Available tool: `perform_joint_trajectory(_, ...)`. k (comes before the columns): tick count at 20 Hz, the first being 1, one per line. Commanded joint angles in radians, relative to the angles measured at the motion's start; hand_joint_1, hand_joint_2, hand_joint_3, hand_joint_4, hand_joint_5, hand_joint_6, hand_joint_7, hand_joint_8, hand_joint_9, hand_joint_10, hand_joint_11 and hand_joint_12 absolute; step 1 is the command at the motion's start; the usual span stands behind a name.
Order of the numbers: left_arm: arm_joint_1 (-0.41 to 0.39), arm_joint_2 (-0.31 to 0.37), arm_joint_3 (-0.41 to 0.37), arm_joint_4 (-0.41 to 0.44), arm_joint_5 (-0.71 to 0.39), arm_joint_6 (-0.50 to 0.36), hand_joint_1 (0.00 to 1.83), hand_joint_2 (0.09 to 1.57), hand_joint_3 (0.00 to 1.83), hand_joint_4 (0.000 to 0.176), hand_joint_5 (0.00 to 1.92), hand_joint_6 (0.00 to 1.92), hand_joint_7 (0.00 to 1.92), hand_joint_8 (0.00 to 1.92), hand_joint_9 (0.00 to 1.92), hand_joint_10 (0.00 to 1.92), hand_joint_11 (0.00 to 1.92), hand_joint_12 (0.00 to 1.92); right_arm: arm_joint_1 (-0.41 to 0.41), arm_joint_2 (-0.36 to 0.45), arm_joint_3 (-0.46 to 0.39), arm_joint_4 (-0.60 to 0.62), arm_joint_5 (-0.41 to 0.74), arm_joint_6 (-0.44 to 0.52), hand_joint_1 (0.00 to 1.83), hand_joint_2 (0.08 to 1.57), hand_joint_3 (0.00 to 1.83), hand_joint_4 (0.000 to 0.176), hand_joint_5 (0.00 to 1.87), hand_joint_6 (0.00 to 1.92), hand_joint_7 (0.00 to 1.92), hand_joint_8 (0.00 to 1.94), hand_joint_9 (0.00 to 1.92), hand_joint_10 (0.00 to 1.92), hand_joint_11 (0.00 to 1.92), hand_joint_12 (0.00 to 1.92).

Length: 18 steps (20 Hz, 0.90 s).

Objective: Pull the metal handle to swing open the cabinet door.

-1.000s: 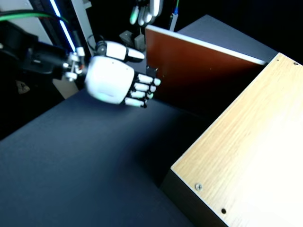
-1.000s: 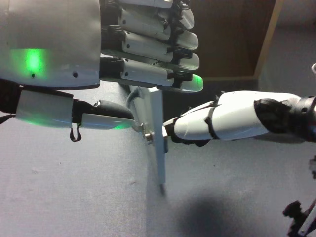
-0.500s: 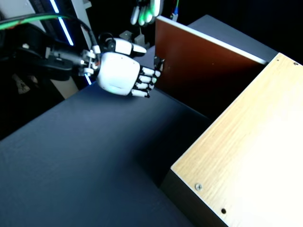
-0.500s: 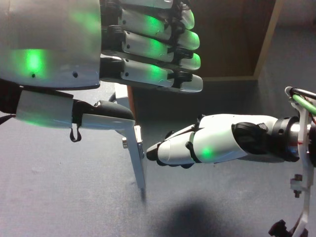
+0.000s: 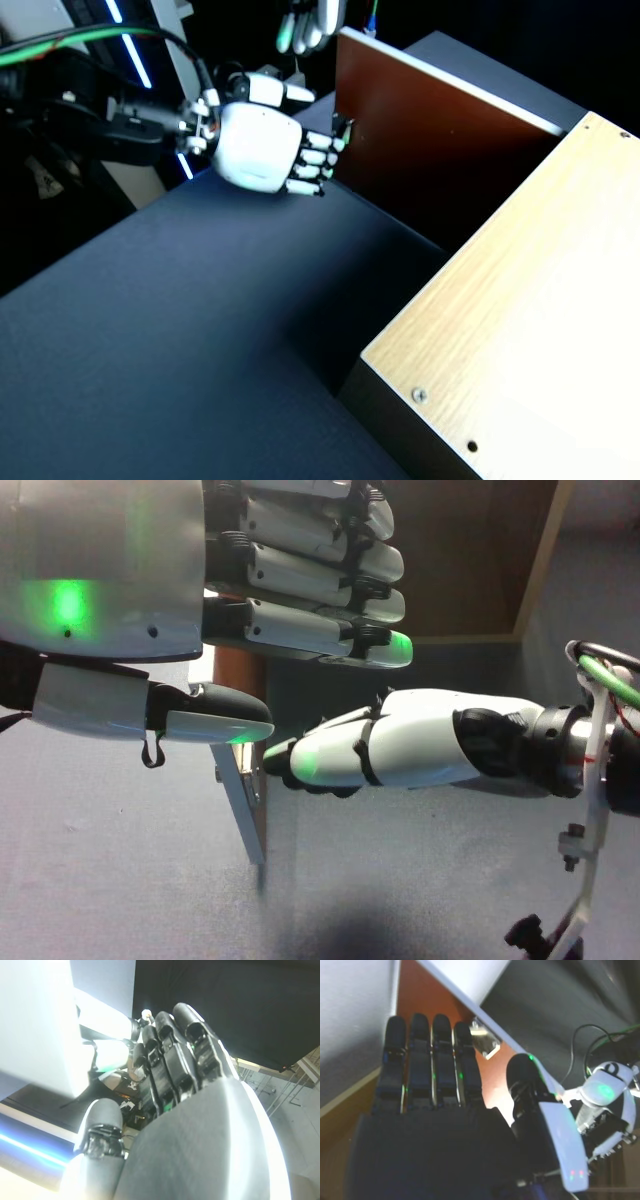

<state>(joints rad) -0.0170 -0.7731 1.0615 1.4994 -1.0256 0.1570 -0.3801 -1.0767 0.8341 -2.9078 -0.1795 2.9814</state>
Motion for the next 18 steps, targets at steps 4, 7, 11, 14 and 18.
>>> perform_joint_trajectory(4,-0.010,0.005,0.000,-0.100,-0.025,0.009,0.00,1.57,0.06,0.000,0.43,0.00,0.48,0.00,0.44,0.00,0.12,0.74,-0.016,-0.011,-0.024,0.057,-0.226,0.010,0.00,1.57,0.03,0.000,0.42,0.00,0.42,0.00,0.39,0.00,0.00,0.99)
perform_joint_trajectory(7,-0.010,0.005,0.000,-0.100,-0.025,0.009,0.00,1.57,0.06,0.000,0.43,0.00,0.47,0.00,0.44,0.00,0.11,0.73,-0.042,-0.021,-0.040,0.096,-0.292,0.010,0.00,1.57,0.03,0.000,0.42,0.00,0.42,0.00,0.39,0.00,0.00,0.99)
perform_joint_trajectory(11,-0.010,0.005,0.000,-0.100,-0.025,0.009,0.00,1.57,0.05,0.000,0.43,0.00,0.47,0.00,0.44,0.00,0.11,0.73,-0.090,-0.042,-0.063,0.117,-0.354,0.010,0.00,1.57,0.03,0.000,0.41,0.00,0.42,0.00,0.38,0.00,0.00,0.99)
perform_joint_trajectory(14,-0.010,0.005,0.000,-0.100,-0.025,0.009,0.00,1.57,0.05,0.000,0.43,0.00,0.47,0.00,0.44,0.00,0.12,0.73,-0.118,-0.046,-0.081,0.141,-0.427,0.010,0.00,1.57,0.03,0.000,0.42,0.00,0.42,0.00,0.38,0.00,0.00,0.97)
perform_joint_trajectory(18,-0.010,0.005,0.000,-0.100,-0.025,0.009,0.00,1.57,0.05,0.000,0.43,0.00,0.48,0.00,0.45,0.00,0.12,0.73,-0.121,-0.046,-0.098,0.180,-0.437,0.010,0.00,1.57,0.02,0.000,0.42,0.00,0.43,0.00,0.39,0.00,0.00,0.99)
